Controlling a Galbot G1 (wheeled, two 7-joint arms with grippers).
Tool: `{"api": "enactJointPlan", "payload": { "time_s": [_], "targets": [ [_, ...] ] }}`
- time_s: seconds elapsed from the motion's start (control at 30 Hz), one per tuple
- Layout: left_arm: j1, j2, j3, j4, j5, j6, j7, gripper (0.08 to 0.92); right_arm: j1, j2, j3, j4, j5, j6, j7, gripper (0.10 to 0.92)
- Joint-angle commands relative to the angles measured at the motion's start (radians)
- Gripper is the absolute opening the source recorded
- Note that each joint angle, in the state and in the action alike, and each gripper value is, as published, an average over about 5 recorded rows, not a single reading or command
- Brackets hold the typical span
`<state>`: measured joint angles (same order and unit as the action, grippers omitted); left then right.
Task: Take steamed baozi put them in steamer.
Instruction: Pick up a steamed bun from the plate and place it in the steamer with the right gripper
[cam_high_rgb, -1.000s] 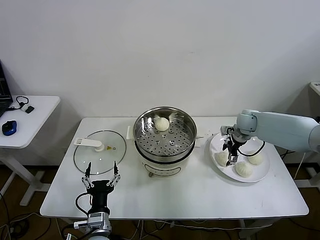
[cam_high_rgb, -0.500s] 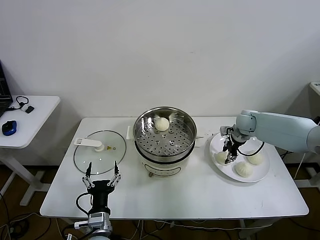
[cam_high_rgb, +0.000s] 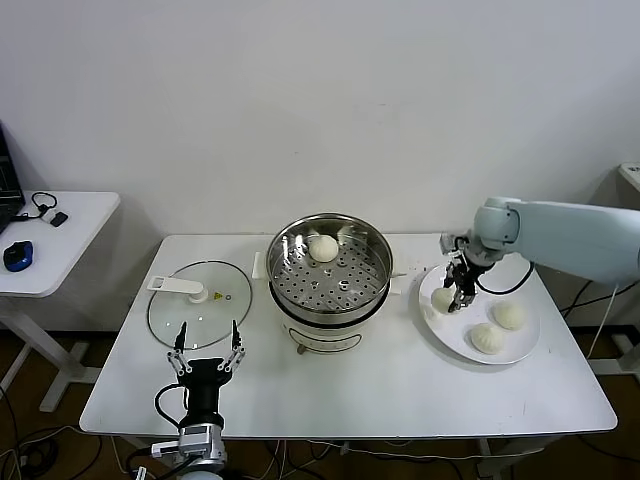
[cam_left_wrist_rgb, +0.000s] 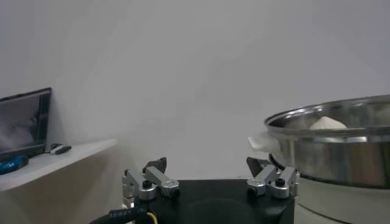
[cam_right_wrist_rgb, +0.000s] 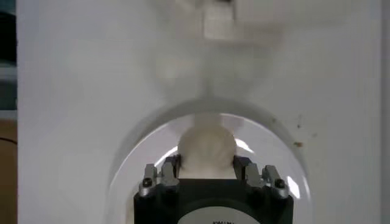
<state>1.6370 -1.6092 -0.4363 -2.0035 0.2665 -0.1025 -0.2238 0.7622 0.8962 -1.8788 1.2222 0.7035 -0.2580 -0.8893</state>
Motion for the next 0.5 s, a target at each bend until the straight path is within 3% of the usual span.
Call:
{"api": "enactJointPlan", "payload": {
  "time_s": [0.03, 0.5],
  "targets": [
    [0.000, -0.049, 0.008, 0.006, 0.007, -0.005, 0.000, 0.823, 0.393, 0.066, -0.136, 0.190, 0.182, -0.008, -0.043, 0.586],
    [0.007, -0.049, 0.021, -0.005, 0.010, -0.006, 0.010, 0.823, 0.350, 0.312, 0.001, 0.145, 0.341, -0.073, -0.015, 0.577]
  ]
}}
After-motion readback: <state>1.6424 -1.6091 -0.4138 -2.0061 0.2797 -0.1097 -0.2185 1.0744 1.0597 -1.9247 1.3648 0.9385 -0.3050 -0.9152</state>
